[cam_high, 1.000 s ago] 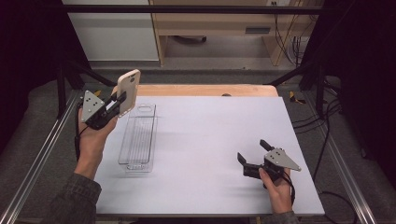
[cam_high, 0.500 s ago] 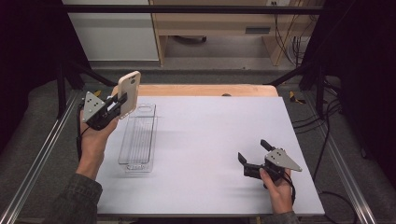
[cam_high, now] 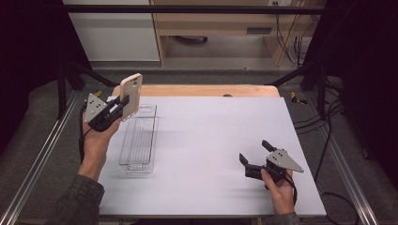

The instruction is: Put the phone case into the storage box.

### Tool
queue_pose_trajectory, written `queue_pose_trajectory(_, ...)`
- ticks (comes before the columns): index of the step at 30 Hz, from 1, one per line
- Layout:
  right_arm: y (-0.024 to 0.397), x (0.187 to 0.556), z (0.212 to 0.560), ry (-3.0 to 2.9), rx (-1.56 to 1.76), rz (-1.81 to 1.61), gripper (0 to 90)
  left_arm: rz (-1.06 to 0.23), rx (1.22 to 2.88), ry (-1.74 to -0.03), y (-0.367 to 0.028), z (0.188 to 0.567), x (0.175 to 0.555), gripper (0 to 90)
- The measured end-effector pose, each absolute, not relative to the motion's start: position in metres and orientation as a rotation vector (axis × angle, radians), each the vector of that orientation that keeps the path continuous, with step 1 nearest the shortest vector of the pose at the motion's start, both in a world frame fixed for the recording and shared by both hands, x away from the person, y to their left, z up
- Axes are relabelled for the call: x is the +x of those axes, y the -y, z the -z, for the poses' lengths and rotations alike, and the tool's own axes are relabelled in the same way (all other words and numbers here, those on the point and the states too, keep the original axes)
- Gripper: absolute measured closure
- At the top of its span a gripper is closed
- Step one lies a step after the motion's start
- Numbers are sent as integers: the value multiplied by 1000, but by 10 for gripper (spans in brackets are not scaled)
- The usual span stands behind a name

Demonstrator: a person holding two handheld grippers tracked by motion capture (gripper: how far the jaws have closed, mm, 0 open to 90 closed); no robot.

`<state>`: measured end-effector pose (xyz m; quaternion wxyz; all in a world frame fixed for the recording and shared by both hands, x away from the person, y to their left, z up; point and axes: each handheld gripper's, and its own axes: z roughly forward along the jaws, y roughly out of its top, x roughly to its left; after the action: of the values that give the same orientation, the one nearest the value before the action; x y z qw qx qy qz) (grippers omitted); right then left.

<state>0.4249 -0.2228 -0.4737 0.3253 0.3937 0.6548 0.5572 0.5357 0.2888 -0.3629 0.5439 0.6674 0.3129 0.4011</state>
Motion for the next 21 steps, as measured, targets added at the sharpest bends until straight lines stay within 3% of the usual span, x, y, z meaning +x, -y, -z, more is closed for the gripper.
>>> queue_pose_trajectory(21,224,425,473,-1713,1031,-1466,20,-879,1575,-791,-290,371,544,791)
